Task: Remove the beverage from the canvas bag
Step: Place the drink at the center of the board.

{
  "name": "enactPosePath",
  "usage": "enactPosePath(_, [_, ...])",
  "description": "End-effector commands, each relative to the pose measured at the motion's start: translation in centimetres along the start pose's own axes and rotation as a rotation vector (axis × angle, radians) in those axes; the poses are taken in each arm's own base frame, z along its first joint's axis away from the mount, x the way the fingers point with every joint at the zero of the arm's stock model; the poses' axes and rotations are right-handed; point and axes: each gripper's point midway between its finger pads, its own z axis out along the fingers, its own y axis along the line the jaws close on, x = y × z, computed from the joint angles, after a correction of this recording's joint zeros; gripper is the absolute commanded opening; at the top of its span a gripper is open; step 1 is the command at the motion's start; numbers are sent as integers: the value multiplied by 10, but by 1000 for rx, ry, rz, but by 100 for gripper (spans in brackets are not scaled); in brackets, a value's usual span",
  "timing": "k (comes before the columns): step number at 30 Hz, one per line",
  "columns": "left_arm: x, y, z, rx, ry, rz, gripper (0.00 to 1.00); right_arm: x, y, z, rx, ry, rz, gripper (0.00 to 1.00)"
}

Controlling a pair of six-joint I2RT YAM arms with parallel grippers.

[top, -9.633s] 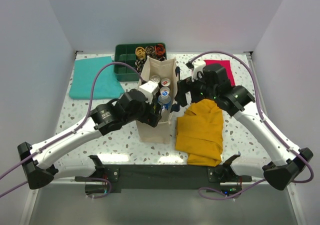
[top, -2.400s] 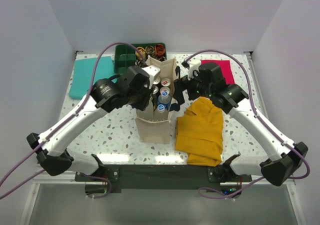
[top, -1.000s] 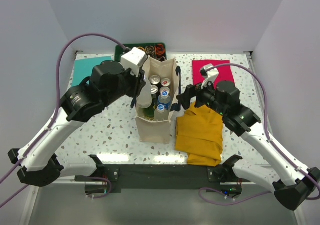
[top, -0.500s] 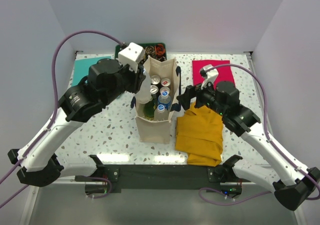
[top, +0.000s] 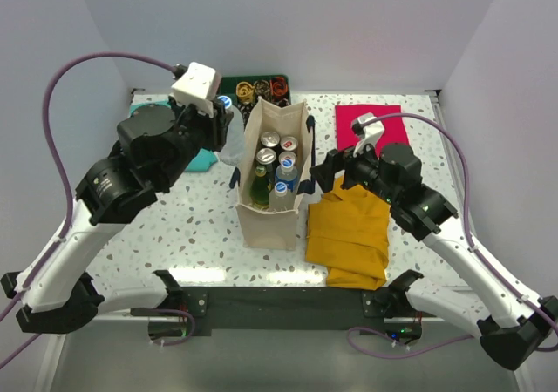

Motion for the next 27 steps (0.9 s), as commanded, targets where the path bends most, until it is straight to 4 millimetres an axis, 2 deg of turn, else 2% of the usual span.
enactPosePath(1, [-77,46,-38,-153,-305,-107,0,-11,3,-4,-11,-47,-14,98])
enactPosePath(6, [-67,58,-39,-223,-295,-104,0,-12,4,-6,-19,-50,-13,98])
enactPosePath(15, [-26,63,-21,-314,-246,-94,0,-11,1,-9,0,-47,-21,98])
enactPosePath(22, [5,60,-1,-351,-187,-63,0,-9,-4,-10,25,-46,-25,98])
enactPosePath(27, [28,64,24,-346,-134,-51,0,-7,-7,-7,39,-34,-27,98])
